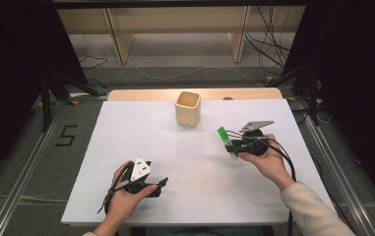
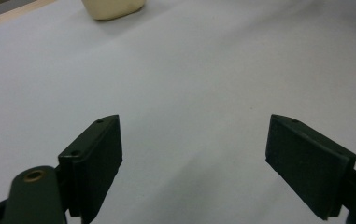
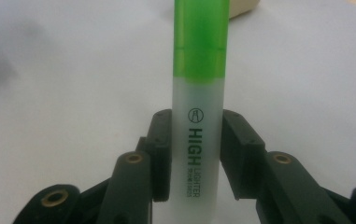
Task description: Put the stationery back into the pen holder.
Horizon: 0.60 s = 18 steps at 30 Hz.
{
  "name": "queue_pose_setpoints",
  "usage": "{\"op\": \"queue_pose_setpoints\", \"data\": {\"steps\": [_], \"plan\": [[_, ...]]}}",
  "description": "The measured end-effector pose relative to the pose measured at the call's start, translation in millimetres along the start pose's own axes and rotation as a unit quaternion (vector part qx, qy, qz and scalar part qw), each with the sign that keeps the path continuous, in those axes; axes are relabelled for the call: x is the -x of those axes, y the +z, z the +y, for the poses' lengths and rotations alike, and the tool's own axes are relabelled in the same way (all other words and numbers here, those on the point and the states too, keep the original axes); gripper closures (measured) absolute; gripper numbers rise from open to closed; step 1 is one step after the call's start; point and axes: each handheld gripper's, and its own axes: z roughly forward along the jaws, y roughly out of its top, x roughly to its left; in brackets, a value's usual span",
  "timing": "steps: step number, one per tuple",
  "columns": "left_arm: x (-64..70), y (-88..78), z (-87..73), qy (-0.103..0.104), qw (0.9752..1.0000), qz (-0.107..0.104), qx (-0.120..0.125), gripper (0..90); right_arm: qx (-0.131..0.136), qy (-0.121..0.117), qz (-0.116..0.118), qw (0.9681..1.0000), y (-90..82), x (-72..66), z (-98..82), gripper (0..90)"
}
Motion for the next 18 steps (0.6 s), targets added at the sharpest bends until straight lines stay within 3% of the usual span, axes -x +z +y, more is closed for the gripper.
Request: {"op": "queue_pose_setpoints", "data": {"steps": [14,18], "plan": [[0.1,0.2,0.0,-0.001,1.0,0.0,0.0,18.6,0.041,0.009,-0.009,0.9991,0.7,1.2,2.0,66.0],[0.4,0.3,0.1,0.001,1.0,0.0,-0.002,18.6,0.066,0.008,-0.012,0.9977,1.1,1.9,4.2,66.0]]}}
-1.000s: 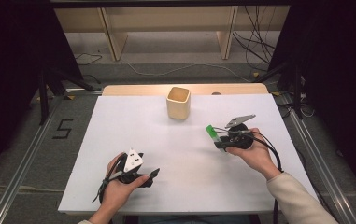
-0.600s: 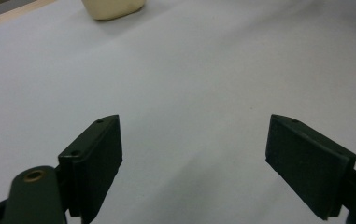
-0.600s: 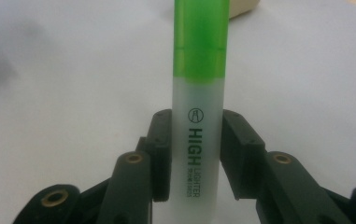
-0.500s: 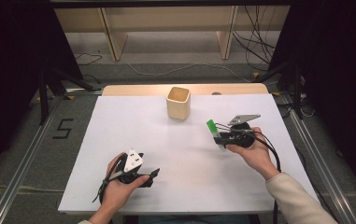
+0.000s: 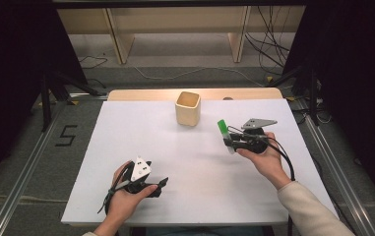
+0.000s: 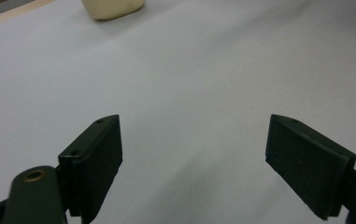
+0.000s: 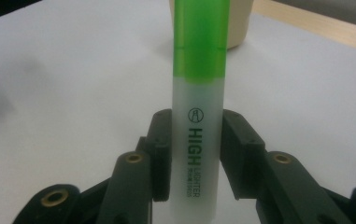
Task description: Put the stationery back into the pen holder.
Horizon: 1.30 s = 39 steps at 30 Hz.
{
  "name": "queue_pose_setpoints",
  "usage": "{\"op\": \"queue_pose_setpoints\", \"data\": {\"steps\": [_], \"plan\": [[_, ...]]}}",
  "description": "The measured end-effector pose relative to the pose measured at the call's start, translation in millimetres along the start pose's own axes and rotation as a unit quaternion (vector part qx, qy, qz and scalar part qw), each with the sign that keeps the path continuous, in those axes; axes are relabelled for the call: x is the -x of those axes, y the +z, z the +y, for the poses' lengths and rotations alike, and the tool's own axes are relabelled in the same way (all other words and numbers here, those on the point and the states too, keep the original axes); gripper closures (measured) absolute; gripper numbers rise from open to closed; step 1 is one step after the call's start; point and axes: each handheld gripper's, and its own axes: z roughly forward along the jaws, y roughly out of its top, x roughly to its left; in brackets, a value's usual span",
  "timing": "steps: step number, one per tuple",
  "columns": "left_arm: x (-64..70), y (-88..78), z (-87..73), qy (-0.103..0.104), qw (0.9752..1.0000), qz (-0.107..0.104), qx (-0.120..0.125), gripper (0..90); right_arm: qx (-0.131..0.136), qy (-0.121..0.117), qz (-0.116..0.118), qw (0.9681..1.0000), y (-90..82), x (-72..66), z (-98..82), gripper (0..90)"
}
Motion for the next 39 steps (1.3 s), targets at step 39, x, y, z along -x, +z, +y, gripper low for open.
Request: {"op": "queue_pose_setpoints", "data": {"steps": [39], "plan": [[1.3,0.9,0.0,-0.001,1.0,0.0,0.001,18.6,0.082,0.022,-0.023,0.9962,27.0,2.7,32.0,66.1]]}}
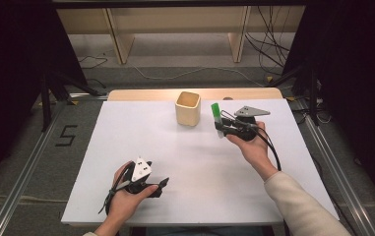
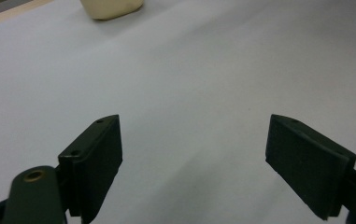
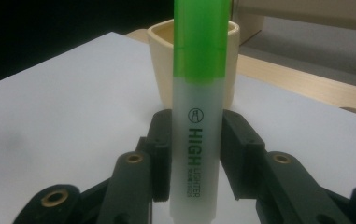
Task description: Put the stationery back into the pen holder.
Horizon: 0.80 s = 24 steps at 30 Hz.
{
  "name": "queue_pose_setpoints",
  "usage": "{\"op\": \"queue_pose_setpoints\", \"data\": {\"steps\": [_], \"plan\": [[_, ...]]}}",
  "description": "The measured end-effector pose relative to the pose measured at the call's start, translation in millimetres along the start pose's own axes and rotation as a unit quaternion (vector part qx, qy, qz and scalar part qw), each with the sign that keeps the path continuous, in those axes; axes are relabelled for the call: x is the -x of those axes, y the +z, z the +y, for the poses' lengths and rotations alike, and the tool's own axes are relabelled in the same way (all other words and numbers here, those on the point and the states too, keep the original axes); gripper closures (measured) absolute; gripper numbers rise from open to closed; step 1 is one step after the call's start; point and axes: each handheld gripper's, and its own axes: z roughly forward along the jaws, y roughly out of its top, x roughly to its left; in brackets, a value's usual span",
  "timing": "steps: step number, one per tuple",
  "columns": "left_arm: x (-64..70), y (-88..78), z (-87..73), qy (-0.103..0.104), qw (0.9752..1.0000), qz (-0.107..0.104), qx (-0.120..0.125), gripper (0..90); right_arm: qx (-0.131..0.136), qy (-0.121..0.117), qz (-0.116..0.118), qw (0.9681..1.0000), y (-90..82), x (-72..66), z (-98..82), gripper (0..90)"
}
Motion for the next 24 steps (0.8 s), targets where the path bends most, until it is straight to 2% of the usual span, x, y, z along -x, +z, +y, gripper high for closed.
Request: {"op": "queue_pose_setpoints", "data": {"steps": [24], "plan": [[-0.7,-0.3,-0.2,-0.003,1.0,0.0,0.0,18.6,0.015,0.014,-0.012,0.9997,29.3,7.2,25.8,66.1]]}}
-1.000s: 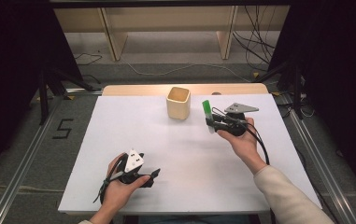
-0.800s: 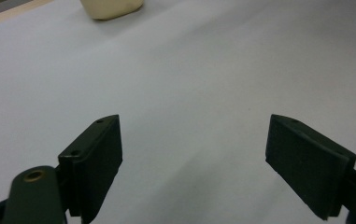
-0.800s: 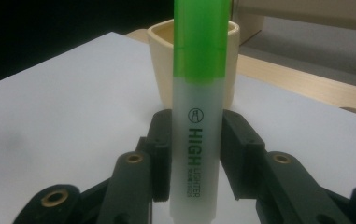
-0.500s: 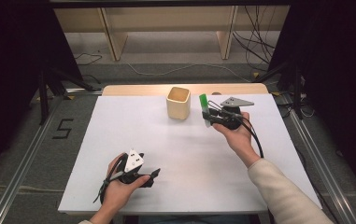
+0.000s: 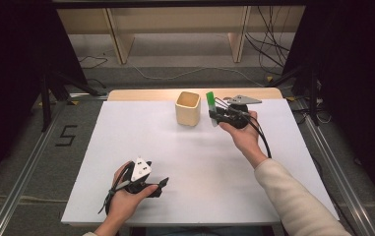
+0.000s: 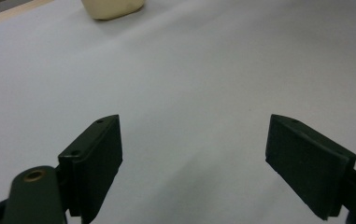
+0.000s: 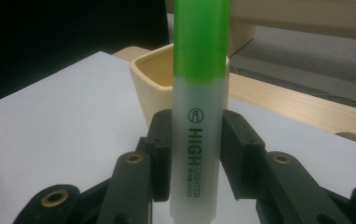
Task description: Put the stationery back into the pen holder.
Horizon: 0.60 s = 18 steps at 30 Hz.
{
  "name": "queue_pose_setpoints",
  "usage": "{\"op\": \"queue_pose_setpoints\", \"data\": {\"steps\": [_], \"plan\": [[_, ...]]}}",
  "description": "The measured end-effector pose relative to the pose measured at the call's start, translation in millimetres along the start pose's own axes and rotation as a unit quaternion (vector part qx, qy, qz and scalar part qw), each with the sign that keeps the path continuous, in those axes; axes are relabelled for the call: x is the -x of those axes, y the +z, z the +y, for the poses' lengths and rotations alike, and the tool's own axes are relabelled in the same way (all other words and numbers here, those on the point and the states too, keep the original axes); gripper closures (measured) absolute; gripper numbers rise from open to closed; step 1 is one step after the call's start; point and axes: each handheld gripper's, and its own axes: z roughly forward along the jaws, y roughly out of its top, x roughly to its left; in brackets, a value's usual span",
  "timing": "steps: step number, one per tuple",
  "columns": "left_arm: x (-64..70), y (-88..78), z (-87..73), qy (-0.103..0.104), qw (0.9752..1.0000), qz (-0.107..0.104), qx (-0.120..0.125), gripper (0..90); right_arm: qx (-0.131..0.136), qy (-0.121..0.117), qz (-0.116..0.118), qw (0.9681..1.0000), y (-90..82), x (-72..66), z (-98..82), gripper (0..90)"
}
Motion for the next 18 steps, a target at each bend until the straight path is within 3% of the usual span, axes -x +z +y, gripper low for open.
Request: {"op": "queue_pose_setpoints", "data": {"steps": [18], "plan": [[0.3,0.3,-0.1,0.0,1.0,-0.001,0.0,18.6,0.012,0.0,-0.003,0.9999,20.2,-0.3,16.7,66.0]]}}
